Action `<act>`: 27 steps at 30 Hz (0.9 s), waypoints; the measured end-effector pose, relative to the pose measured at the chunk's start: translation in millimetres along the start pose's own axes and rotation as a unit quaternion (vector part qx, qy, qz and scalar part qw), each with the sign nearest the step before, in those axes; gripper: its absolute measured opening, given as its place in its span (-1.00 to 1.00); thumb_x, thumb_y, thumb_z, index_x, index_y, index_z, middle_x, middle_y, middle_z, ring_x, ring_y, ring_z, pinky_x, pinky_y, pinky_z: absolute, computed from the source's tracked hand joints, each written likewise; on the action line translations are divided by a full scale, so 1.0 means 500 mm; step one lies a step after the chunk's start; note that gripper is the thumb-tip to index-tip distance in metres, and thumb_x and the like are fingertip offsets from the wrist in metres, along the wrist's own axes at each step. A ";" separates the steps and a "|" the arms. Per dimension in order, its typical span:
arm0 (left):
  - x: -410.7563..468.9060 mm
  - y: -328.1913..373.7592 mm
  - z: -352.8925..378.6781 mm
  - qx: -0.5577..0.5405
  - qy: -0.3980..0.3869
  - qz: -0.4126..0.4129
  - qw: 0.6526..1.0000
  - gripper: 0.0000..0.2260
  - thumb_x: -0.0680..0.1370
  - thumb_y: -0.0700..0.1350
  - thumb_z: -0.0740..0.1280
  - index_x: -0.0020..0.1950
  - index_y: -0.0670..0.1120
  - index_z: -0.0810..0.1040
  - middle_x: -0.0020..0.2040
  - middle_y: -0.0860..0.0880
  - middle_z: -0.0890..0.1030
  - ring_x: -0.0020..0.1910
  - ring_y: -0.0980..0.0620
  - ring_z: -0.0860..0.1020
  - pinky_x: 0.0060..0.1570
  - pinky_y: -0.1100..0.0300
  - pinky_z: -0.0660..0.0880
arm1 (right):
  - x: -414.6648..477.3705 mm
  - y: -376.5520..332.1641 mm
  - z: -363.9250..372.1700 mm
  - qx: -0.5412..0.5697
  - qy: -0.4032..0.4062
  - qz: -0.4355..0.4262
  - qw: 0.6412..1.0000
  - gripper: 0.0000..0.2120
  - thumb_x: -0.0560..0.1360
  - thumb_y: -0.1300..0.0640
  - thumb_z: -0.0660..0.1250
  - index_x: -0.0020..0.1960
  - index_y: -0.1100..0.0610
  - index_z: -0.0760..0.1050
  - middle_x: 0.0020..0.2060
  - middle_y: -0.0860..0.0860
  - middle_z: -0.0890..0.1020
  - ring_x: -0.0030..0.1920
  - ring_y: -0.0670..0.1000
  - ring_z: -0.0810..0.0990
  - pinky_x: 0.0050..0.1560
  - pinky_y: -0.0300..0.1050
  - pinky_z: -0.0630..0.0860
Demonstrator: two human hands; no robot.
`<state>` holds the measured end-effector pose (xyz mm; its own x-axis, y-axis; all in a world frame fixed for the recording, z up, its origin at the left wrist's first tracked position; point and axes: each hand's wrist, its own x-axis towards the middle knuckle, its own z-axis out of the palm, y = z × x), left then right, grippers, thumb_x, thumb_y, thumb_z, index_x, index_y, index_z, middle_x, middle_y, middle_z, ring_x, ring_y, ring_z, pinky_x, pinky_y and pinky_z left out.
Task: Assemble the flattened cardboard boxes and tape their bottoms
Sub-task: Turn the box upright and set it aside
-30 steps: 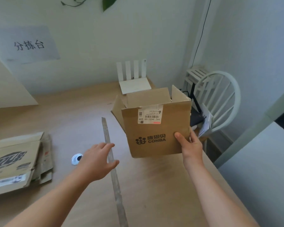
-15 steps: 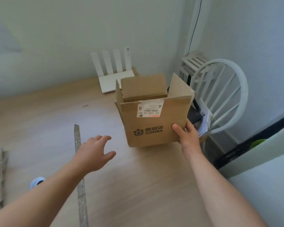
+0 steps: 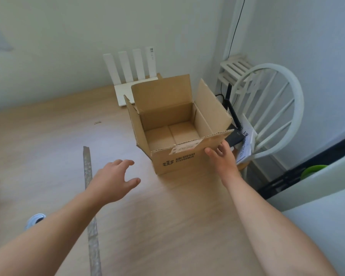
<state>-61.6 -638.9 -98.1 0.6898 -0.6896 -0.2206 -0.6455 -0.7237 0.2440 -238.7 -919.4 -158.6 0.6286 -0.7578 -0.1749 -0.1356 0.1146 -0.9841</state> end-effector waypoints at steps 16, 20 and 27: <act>-0.040 -0.013 -0.034 -0.044 0.016 -0.013 0.999 -0.44 0.54 0.25 0.30 0.48 0.05 0.35 0.37 0.05 0.47 0.32 0.01 0.44 0.22 0.06 0.44 | -0.033 -0.041 0.007 -0.096 0.116 0.083 0.985 -0.45 0.58 -0.07 0.36 0.52 -0.04 0.30 0.46 0.05 0.39 0.42 0.12 0.40 0.23 0.00 0.36; -0.078 -0.027 -0.057 -0.029 0.022 -0.020 0.999 -0.45 0.55 0.24 0.30 0.48 0.05 0.33 0.38 0.06 0.45 0.33 0.02 0.44 0.21 0.04 0.47 | -0.111 -0.050 0.023 -0.177 0.149 0.105 0.967 -0.66 0.62 -0.07 0.27 0.32 0.05 0.47 0.16 0.05 0.57 0.10 0.10 0.51 0.09 -0.04 0.38; -0.200 -0.053 -0.112 0.015 0.050 -0.038 0.998 -0.48 0.57 0.19 0.26 0.49 0.08 0.30 0.40 0.08 0.42 0.33 0.00 0.43 0.15 0.04 0.47 | -0.275 -0.094 0.089 -0.355 0.053 -0.025 0.933 -0.81 0.63 -0.07 0.20 -0.06 0.00 0.48 -0.09 -0.05 0.54 -0.11 -0.10 0.50 -0.27 -0.27 0.32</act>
<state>-95.1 -549.3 -29.5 0.7656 -0.6277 -0.1409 -0.5986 -0.7753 0.2013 -284.8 -791.8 -89.8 0.5738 -0.8141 -0.0887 -0.6049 -0.3483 -0.7161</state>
